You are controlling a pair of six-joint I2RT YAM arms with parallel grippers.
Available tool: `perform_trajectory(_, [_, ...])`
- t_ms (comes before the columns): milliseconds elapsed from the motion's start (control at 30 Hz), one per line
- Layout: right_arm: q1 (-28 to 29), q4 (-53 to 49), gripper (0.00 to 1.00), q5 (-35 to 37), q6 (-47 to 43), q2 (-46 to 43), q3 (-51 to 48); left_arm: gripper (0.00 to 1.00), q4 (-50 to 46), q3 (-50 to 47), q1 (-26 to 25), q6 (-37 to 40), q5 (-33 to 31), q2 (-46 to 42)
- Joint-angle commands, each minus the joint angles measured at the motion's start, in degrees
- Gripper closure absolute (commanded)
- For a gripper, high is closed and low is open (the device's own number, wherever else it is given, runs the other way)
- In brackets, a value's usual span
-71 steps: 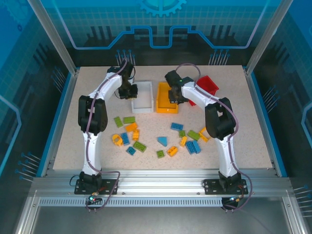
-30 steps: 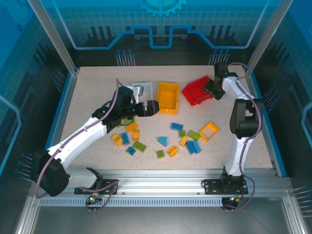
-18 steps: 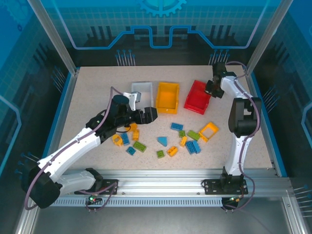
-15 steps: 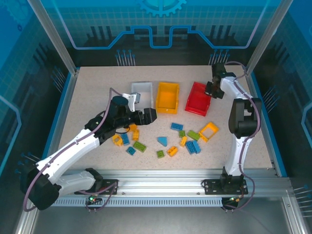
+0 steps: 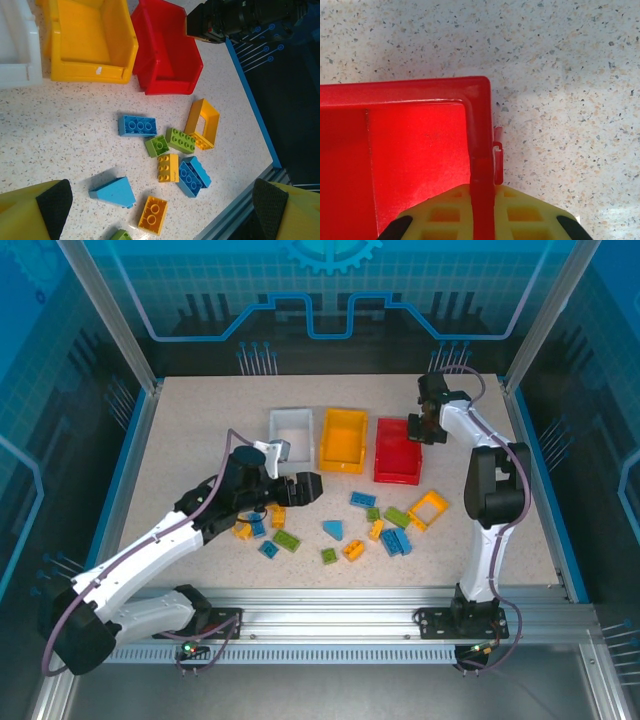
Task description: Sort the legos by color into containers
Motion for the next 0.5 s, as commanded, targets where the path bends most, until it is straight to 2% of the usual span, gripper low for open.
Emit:
perform_trajectory(0, [0.42,-1.14,0.87,-1.01,-0.39,0.96,0.85,0.02,0.37,-0.52,-1.14,-0.83,-0.32,-0.24])
perform_trajectory(233, [0.21,-1.92,0.84,-3.05,1.71,3.58,4.65,0.02,1.07,0.54,-3.92,-1.4,-1.43,1.61])
perform_trajectory(300, [0.19,-2.23,0.73,-3.74,2.45,4.1,5.22,0.02,1.34,0.74,-4.93,-1.61,-2.04,1.99])
perform_trajectory(367, [-0.09,-1.52,0.58,-3.69,3.84,2.95,3.8,0.03,1.74,0.76,-5.96,-1.83,-2.58,2.5])
perform_trajectory(467, [-0.76,1.55,0.43,-2.11,5.79,-3.66,-1.8,0.02,2.43,1.09,-7.69,-1.67,-3.46,3.19])
